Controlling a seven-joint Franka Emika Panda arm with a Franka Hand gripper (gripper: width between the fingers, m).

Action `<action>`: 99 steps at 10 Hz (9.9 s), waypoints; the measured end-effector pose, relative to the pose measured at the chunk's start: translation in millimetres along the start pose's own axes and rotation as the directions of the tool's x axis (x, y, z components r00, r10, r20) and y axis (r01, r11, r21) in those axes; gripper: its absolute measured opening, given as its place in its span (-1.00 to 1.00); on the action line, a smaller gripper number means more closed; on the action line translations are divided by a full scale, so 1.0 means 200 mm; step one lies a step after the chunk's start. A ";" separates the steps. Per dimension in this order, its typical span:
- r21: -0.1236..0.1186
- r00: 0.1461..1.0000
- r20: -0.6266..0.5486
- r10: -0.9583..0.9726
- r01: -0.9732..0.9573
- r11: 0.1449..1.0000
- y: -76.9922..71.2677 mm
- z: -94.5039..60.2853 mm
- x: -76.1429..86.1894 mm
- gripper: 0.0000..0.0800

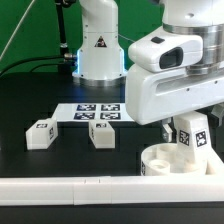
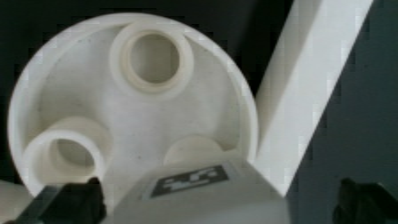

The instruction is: Assemble stool

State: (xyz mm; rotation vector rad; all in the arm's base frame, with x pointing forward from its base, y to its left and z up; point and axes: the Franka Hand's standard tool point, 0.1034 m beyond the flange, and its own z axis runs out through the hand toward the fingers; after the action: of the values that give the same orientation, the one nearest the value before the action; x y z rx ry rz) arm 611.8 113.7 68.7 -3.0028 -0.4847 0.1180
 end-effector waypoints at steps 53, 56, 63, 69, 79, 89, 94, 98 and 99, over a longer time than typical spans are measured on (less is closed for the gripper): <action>-0.162 0.777 -0.068 -0.625 0.610 0.776 -0.03 -0.08 0.10 0.62; -0.179 0.744 -0.050 -0.666 0.650 0.739 -0.02 -0.06 0.12 0.31; -0.134 0.937 -0.128 -0.325 0.308 0.942 0.02 -0.05 0.15 -0.16; -0.001 0.907 -0.212 0.363 -0.371 0.928 0.06 -0.05 0.16 -0.16; 0.208 0.152 -0.006 0.988 -0.967 0.150 0.14 -0.06 0.11 -0.15; 0.154 -0.765 0.292 0.573 -0.554 -0.818 0.08 -0.03 0.12 -0.15; 0.162 -0.664 0.269 0.698 -0.683 -0.712 0.05 -0.04 0.10 0.37; 0.203 -0.155 0.190 0.969 -0.960 -0.194 -0.01 -0.14 0.10 0.62; 0.205 -0.144 0.187 0.972 -0.962 -0.182 -0.01 -0.13 0.09 0.62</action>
Offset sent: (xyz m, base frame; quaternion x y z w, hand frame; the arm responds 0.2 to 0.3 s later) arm 0.0000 0.0000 0.0000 0.0000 0.0000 0.1938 0.9810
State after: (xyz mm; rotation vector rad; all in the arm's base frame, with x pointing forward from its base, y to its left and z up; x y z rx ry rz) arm 631.8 118.7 93.9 -2.1473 1.8752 0.1897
